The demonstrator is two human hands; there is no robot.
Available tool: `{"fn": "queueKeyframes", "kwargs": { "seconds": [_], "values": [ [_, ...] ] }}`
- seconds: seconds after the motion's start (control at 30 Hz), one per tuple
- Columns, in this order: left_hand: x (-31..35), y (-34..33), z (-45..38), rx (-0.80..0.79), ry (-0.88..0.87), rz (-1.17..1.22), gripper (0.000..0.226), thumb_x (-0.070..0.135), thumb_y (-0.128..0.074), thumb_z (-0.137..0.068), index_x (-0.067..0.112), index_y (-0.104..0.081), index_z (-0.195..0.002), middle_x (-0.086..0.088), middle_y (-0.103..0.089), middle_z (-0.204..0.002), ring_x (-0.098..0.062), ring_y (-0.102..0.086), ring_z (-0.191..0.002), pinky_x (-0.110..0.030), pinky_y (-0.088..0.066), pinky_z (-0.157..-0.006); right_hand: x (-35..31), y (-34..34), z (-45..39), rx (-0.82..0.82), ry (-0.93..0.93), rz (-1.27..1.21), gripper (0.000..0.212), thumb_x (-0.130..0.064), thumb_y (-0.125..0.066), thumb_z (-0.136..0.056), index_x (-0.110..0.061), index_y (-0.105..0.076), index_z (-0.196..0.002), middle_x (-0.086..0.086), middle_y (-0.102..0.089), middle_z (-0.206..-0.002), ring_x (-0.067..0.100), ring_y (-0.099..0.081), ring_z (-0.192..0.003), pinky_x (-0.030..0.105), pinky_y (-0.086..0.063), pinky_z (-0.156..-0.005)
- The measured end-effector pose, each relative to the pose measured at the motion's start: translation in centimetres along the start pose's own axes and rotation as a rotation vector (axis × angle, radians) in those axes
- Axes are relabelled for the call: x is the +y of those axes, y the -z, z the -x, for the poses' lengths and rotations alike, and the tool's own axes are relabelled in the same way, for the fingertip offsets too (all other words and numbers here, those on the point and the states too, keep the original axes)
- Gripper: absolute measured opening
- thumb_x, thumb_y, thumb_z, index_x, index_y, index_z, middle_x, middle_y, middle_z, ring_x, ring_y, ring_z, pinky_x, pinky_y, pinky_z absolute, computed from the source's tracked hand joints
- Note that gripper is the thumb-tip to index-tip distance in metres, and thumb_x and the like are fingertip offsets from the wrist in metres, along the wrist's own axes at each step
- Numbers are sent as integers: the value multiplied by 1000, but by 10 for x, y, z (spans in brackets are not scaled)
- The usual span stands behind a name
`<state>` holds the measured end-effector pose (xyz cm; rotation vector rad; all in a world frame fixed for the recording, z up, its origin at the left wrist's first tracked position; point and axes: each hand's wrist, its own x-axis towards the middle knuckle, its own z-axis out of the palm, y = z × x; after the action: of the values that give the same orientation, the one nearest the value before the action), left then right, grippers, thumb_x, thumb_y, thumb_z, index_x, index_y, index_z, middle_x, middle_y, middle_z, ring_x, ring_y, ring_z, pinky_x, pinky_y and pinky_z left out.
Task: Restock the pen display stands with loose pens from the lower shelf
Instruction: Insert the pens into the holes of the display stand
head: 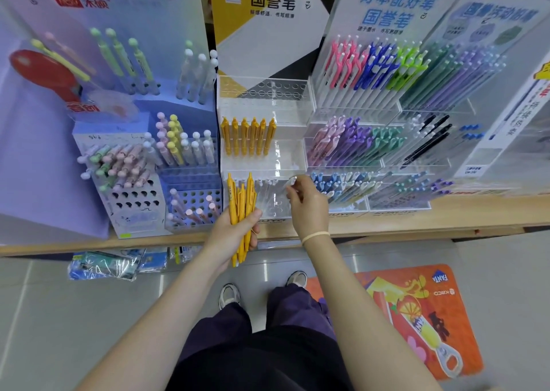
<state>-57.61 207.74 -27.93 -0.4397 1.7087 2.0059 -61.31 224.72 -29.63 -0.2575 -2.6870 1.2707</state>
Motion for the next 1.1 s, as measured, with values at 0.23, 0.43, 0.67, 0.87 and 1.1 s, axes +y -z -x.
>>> {"fn": "queueKeyframes", "kwargs": {
  "seconds": [0.23,0.43,0.67,0.87,1.1],
  "values": [
    [8,0,-1,-2,19,75,24,31,-67,-91,9,-58,-91,-5,-63,-70,-17,-57,-50,-28,-50,-47,-3,-23,-1,-15,-307,-263,10,-4,-61,-95,-8,-66,-102,5,-68,-86,23,-70,-71,48,-59,-75],
    [12,0,-3,-36,36,88,36,39,-69,-79,6,-60,-91,-5,-65,-72,-18,-61,-54,-30,-52,-51,-6,-21,5,-1,-381,-283,13,-7,-61,-96,-10,-66,-108,0,-66,-90,8,-67,-65,41,-60,-71],
    [24,-5,-3,-122,27,53,39,36,-69,-83,9,-64,-110,-6,-67,-78,-21,-62,-58,-32,-51,-55,-45,18,20,-188,-469,-617,17,-18,-59,-99,-7,-71,-95,2,-69,-81,13,-55,-53,27,-40,-46],
    [54,-14,-3,-146,-21,7,14,16,-70,-92,8,-65,-103,-7,-68,-72,-22,-60,-54,-29,-49,-49,-75,43,-2,-254,-383,-683,6,-17,-69,-92,-11,-72,-94,-7,-59,-60,7,-48,-51,23,-41,-50],
    [78,-13,-3,-104,-92,-29,17,21,-68,-94,8,-64,-105,-9,-69,-76,-23,-61,-56,-31,-48,-50,-94,47,-19,-241,-322,-738,5,-11,-66,-94,-8,-69,-91,-4,-64,-65,13,-60,-61,25,-47,-56]
  ]
}}
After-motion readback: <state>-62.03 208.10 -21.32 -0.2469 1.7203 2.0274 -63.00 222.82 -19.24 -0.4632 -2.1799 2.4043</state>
